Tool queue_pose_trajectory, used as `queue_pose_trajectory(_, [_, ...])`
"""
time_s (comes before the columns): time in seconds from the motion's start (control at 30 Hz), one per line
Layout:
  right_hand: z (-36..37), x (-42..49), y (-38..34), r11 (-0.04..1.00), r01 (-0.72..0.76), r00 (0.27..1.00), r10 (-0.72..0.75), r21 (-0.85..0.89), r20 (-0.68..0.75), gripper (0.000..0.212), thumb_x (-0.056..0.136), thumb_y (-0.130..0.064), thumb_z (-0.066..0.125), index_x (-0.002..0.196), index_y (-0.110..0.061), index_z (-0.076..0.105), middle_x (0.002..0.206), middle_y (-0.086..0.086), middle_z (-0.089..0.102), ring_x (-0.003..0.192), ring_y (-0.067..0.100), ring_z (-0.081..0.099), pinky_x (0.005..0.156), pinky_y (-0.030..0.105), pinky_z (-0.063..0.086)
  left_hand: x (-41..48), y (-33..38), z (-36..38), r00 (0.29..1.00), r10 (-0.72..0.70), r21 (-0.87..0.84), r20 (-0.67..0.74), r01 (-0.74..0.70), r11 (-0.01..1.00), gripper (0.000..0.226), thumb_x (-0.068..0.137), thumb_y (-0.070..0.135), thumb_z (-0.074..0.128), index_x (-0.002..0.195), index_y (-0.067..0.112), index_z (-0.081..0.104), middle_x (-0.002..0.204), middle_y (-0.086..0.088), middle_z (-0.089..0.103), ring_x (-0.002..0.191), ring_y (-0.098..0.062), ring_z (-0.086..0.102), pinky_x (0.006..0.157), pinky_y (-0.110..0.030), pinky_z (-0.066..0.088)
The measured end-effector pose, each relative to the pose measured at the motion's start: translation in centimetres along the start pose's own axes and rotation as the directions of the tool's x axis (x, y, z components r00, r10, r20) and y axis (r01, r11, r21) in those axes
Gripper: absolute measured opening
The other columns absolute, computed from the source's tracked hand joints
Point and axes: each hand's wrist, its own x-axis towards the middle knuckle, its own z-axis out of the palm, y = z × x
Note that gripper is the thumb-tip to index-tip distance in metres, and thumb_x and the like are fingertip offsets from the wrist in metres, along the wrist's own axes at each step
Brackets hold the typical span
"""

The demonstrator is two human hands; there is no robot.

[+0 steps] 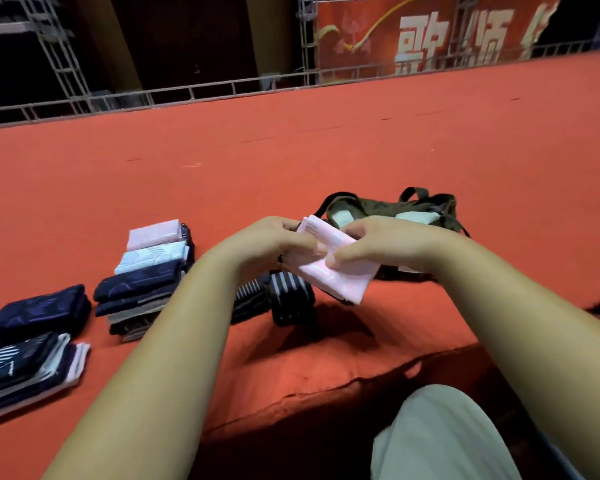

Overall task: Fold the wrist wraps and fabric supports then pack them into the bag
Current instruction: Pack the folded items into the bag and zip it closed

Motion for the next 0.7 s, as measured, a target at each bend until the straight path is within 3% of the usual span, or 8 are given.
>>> queue_pose_trajectory(0.1, [-3.2, 0.2, 1.7, 0.998, -0.054, 0.997, 0.055, 0.012, -0.060, 0.055, 0.067, -0.065, 0.079, 0.099, -0.020, 0.079, 0.094, 0.003, 0.080, 0.083, 0.021, 0.071, 0.075, 0.039, 0.045, 3.9, 1.4, 0.6, 0.999, -0.006, -0.094, 0.050, 0.011, 0.996, 0.048, 0.092, 0.033, 0.078, 0.127, 0.000, 0.073, 0.120, -0.018, 0.075, 0.105, -0.030, 0.072, 0.099, -0.045, 0.059])
queue_pose_trajectory(0.13, [-4.4, 0.2, 2.4, 0.997, -0.074, 0.993, 0.077, 0.028, -0.092, 0.050, 0.070, -0.063, 0.079, 0.098, -0.020, 0.080, 0.090, 0.002, 0.080, 0.078, 0.018, 0.070, 0.073, 0.037, 0.046, 5.4, 1.8, 0.8, 1.000, -0.018, -0.122, 0.008, 0.019, 0.992, 0.053, 0.092, 0.043, 0.078, 0.127, 0.003, 0.074, 0.118, -0.016, 0.076, 0.101, -0.026, 0.071, 0.100, -0.044, 0.059])
queue_pose_trajectory(0.2, [-6.7, 0.7, 4.0, 0.988, -0.115, 0.975, 0.132, 0.103, -0.181, 0.040, 0.078, -0.055, 0.080, 0.095, -0.018, 0.082, 0.079, 0.001, 0.078, 0.067, 0.017, 0.067, 0.068, 0.035, 0.046, 8.5, 2.8, 1.1, 0.989, -0.045, -0.090, -0.138, 0.033, 0.995, 0.041, 0.099, 0.049, 0.071, 0.113, 0.010, 0.075, 0.107, -0.013, 0.075, 0.093, -0.023, 0.066, 0.095, -0.040, 0.057])
queue_pose_trajectory(0.3, [-9.2, 3.0, 6.6, 0.936, -0.110, 0.902, 0.236, 0.335, -0.362, 0.046, 0.077, -0.050, 0.080, 0.097, -0.008, 0.081, 0.074, 0.001, 0.075, 0.064, 0.021, 0.065, 0.069, 0.036, 0.045, 12.9, 3.2, 1.9, 0.912, -0.097, 0.128, -0.398, 0.160, 0.979, 0.033, 0.101, 0.040, 0.067, 0.086, 0.013, 0.058, 0.085, -0.007, 0.062, 0.086, -0.028, 0.065, 0.086, -0.040, 0.060])
queue_pose_trajectory(0.43, [-9.9, 6.8, 8.7, 0.788, -0.010, 0.892, 0.285, 0.615, -0.350, 0.050, 0.083, -0.039, 0.079, 0.119, -0.004, 0.075, 0.093, 0.007, 0.082, 0.082, 0.023, 0.075, 0.081, 0.040, 0.056, 16.2, 1.7, 3.5, 0.878, -0.250, 0.202, -0.409, 0.354, 0.913, 0.055, 0.090, 0.040, 0.078, 0.118, 0.000, 0.052, 0.101, -0.017, 0.068, 0.087, -0.033, 0.076, 0.082, -0.047, 0.066])
queue_pose_trajectory(0.5, [-9.6, 8.0, 9.2, 0.750, -0.022, 0.909, 0.290, 0.662, -0.298, 0.039, 0.091, -0.029, 0.076, 0.122, -0.006, 0.073, 0.096, 0.007, 0.082, 0.084, 0.022, 0.077, 0.080, 0.038, 0.059, 17.3, 1.0, 3.6, 0.867, -0.239, 0.223, -0.437, 0.362, 0.905, 0.033, 0.092, 0.018, 0.071, 0.115, -0.003, 0.060, 0.101, -0.022, 0.073, 0.086, -0.034, 0.076, 0.079, -0.040, 0.063])
queue_pose_trajectory(0.6, [-9.1, 9.1, 9.8, 0.729, -0.035, 0.923, 0.286, 0.684, -0.257, 0.035, 0.091, -0.026, 0.075, 0.121, -0.007, 0.073, 0.100, 0.010, 0.082, 0.089, 0.026, 0.077, 0.090, 0.043, 0.059, 17.5, 1.1, 3.1, 0.848, -0.137, 0.224, -0.512, 0.285, 0.932, 0.012, 0.077, 0.007, 0.058, 0.086, 0.001, 0.060, 0.074, -0.020, 0.058, 0.068, -0.035, 0.064, 0.064, -0.037, 0.052])
queue_pose_trajectory(0.7, [-9.4, 9.4, 10.0, 0.695, -0.034, 0.926, 0.292, 0.718, -0.240, 0.034, 0.093, -0.029, 0.070, 0.120, -0.009, 0.073, 0.095, 0.009, 0.081, 0.081, 0.025, 0.075, 0.083, 0.039, 0.056, 16.8, 2.0, 2.7, 0.850, -0.080, 0.192, -0.521, 0.208, 0.959, 0.007, 0.075, 0.006, 0.052, 0.077, 0.005, 0.058, 0.073, -0.017, 0.056, 0.061, -0.034, 0.062, 0.061, -0.049, 0.065])
